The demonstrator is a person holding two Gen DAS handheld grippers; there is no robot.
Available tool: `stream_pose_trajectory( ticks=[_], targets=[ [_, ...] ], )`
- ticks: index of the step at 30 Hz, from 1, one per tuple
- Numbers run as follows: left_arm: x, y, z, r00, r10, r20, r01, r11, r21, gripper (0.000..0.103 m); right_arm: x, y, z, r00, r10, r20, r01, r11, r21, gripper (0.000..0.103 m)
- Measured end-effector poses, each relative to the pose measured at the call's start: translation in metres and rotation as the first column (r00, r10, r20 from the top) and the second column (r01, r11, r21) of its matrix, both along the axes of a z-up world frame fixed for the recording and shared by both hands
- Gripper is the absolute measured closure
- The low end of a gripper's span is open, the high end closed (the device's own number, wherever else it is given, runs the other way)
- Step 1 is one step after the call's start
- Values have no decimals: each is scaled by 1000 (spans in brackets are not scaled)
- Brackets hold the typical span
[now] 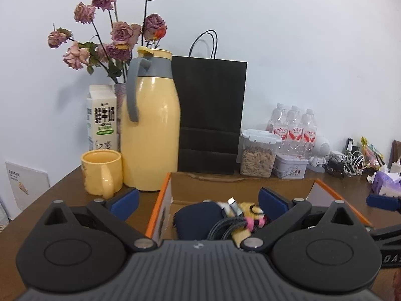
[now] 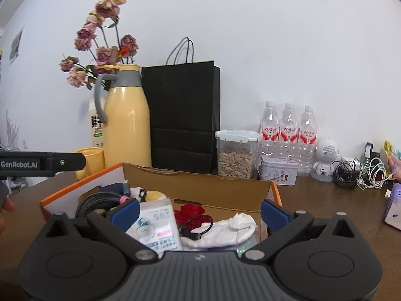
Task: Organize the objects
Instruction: 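Withdraw both tools from the box toward the remaining items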
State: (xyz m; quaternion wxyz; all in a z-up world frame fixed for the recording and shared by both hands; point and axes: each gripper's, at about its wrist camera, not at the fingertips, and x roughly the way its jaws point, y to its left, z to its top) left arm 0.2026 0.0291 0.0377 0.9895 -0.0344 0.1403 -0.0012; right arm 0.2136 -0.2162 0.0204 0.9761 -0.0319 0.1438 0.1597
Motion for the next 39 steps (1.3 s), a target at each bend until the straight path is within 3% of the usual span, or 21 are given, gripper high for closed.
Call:
stream_pose_trajectory(
  ticks=[9,19,27,33,37,39],
  targets=[
    [-27,22,-24,995,27,-98,-24,999,29,0,-37,1,-11,999,35,-9,-36,998,-50,0],
    [-47,40,-54,970,35,-240,-27,999,38,0,-62,9,-34,991,90,-101,-102,988,-118,3],
    [-49,43,-59,962,38,-272,-37,999,9,0,-60,19,-48,965,135,-226,-168,977,-132,49],
    [-49,41,-59,961,27,-275,-25,1000,10,0,-56,21,-53,946,154,-284,-190,976,-105,56],
    [-48,40,-60,959,29,-281,-26,1000,12,0,-51,25,-56,931,159,-327,-199,976,-92,66],
    [-46,40,-61,957,30,-288,-27,1000,14,0,-51,25,-56,929,168,-329,-207,974,-88,78]
  ],
)
